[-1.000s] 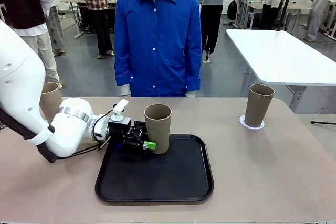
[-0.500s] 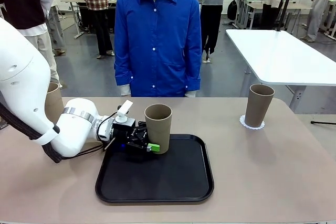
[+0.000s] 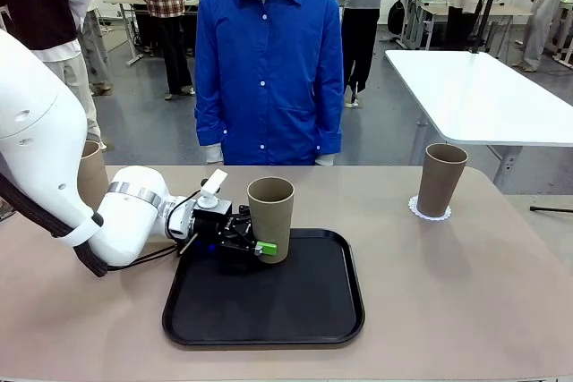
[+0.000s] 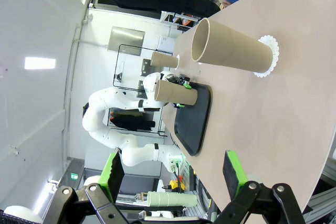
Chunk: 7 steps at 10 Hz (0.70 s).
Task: Place coasters on the table and set cups on them.
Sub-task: Take one Reusable plastic cup from the Flat Tray and place it on a coaster set by the human.
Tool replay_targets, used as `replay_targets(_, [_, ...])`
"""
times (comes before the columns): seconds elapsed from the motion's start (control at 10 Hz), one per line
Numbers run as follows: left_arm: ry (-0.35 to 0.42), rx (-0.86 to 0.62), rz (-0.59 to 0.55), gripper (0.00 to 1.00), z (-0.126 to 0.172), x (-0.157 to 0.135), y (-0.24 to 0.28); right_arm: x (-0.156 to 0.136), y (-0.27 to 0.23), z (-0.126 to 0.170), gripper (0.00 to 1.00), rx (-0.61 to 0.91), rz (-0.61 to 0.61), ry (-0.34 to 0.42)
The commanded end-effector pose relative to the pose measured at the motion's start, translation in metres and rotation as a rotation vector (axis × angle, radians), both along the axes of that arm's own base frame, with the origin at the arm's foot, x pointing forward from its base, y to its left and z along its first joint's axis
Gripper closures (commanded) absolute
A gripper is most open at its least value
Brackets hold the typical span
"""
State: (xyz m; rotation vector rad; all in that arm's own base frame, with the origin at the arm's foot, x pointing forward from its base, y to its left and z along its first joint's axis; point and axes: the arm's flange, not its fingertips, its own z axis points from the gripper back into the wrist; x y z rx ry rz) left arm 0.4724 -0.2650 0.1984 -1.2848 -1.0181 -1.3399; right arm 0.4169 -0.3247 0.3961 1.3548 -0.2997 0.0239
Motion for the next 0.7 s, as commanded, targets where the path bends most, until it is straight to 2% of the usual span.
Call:
replay_targets(0.0, [-0.050,-0.002,0.022,1.00,-0.001,-0.002,-0.004,-0.001,0.002,0.000,0.00,-0.003,-0.004,0.003])
replay_targets(0.2, [-0.066,0.028,0.029,1.00,0.003,-0.002,-0.002,-0.001,0.002,0.000,0.00,-0.003,-0.004,0.003])
replay_targets(0.3, [-0.016,0.100,0.050,1.00,0.020,-0.006,0.000,-0.001,0.002,0.000,0.00,-0.003,-0.004,0.003])
replay_targets(0.4, [-0.017,0.125,0.048,1.00,0.044,-0.016,0.003,-0.001,0.002,0.000,0.00,-0.003,-0.004,0.003])
replay_targets(0.6, [-0.077,0.126,0.044,1.00,0.091,-0.025,0.007,-0.001,0.002,0.000,0.00,-0.003,-0.004,0.003])
